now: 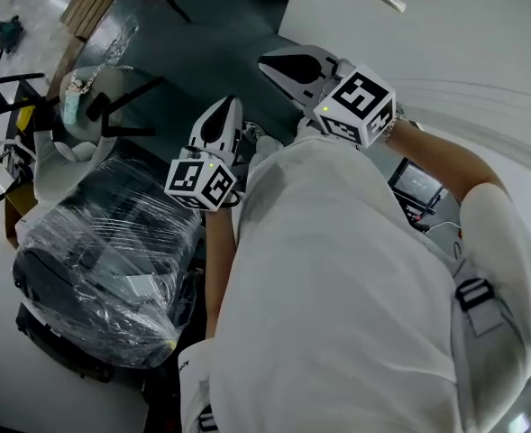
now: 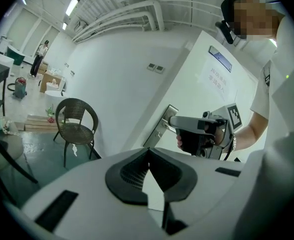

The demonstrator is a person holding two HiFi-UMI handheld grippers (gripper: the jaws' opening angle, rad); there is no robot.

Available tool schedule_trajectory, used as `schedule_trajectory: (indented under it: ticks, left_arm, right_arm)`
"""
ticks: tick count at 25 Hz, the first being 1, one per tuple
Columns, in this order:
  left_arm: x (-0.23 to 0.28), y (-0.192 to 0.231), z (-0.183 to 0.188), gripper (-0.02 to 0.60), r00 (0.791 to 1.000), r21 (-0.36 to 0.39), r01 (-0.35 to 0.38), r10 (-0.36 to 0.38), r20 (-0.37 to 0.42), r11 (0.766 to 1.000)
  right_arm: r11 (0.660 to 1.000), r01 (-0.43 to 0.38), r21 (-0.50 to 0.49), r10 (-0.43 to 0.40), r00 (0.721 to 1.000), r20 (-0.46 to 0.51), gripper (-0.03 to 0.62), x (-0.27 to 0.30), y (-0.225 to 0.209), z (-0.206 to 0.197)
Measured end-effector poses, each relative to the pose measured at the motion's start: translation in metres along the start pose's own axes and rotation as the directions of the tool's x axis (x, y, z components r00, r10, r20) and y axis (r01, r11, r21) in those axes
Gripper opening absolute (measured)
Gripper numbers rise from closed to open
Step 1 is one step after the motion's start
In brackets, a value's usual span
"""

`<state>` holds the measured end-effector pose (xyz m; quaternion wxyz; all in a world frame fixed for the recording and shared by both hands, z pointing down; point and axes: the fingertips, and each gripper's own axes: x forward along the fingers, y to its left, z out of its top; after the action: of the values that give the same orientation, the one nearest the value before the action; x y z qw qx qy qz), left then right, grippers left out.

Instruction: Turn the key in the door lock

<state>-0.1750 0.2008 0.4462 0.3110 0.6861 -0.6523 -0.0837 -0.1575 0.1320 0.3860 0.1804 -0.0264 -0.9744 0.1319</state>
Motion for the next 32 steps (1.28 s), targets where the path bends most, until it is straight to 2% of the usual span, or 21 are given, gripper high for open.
schedule_trajectory:
  ticks: [7, 15, 20, 25, 32]
  left_arm:
    - [-0.051, 0.043, 0.027, 0.009, 0.993, 0.078, -0.108, 0.103, 0.064, 0.991]
    - [-0.082, 0.07, 0.049, 0.009, 0.981, 0.112, -0.156, 0.141, 0.134, 0.981]
    - [-0.091, 0.083, 0.057, 0.009, 0.972, 0.112, -0.18, 0.159, 0.174, 0.977]
    - [-0.089, 0.096, 0.063, 0.009, 0.95, 0.084, -0.258, 0.237, 0.202, 0.962]
    - [-0.071, 0.071, 0.064, 0.009, 0.946, 0.093, -0.287, 0.267, 0.186, 0.953]
  right_arm:
    - [1.0, -0.003, -0.025, 0.003, 0.999, 0.036, -0.004, 0.04, 0.044, 0.012]
    - [0.998, 0.046, -0.042, -0.042, 0.995, 0.09, -0.004, 0.062, 0.078, 0.027]
    - [0.994, 0.089, -0.056, -0.083, 0.992, 0.099, -0.003, 0.064, 0.082, 0.03]
    - [0.992, 0.123, -0.017, -0.12, 0.988, 0.1, -0.003, 0.063, 0.074, 0.027]
    - [0.993, 0.112, 0.027, -0.114, 0.989, 0.093, -0.004, 0.052, 0.061, 0.025]
